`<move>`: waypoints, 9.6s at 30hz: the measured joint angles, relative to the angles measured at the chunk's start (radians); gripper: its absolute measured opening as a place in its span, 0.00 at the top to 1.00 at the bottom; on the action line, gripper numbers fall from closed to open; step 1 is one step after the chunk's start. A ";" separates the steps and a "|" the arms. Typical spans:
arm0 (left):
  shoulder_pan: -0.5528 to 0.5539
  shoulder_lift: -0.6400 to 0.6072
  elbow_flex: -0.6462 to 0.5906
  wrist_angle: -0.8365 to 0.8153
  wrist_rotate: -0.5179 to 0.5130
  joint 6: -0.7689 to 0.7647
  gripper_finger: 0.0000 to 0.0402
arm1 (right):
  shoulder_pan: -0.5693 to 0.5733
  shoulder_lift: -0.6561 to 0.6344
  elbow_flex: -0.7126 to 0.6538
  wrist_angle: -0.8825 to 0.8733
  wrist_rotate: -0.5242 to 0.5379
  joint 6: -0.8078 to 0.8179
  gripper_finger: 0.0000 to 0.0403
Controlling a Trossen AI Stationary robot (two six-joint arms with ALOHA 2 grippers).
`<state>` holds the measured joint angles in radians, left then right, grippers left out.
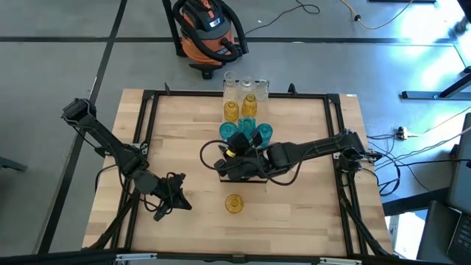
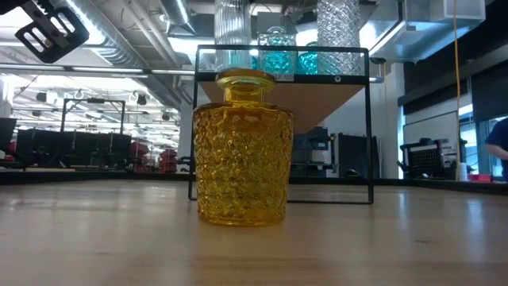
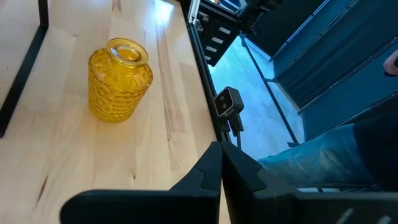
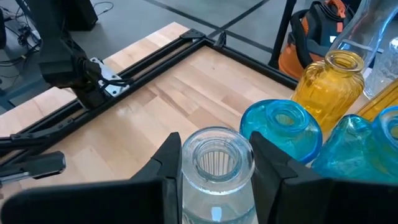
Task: Sort vases onto shelf
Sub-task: Put the transparent vase on the shelf aligned with the other transparent vases, then put the yellow vase on the shelf aligned with the other yellow vases
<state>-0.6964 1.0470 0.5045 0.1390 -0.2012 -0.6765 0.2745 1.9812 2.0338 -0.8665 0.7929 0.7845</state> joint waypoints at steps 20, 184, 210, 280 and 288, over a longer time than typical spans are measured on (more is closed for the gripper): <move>0.000 0.000 0.000 -0.001 0.000 0.000 1.00 | 0.000 0.044 0.002 0.002 0.029 0.054 0.69; 0.025 0.000 0.000 -0.062 0.012 0.052 1.00 | 0.300 0.103 -0.575 0.640 -0.179 0.132 0.65; 0.125 0.000 0.000 -0.082 0.063 0.110 1.00 | 0.566 -0.012 -0.287 -0.694 -0.140 1.244 0.65; 0.408 0.000 0.000 -0.080 -0.021 -0.031 1.00 | -0.642 -0.666 -0.941 0.556 -0.475 -0.526 0.65; 0.407 0.000 0.000 -0.082 -0.022 -0.028 1.00 | -0.641 -0.667 -0.948 0.570 -0.508 -0.501 0.65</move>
<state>-0.2897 1.0473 0.5041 0.0575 -0.2234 -0.7048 -0.3668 1.3140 1.0863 -0.2965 0.2850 0.2840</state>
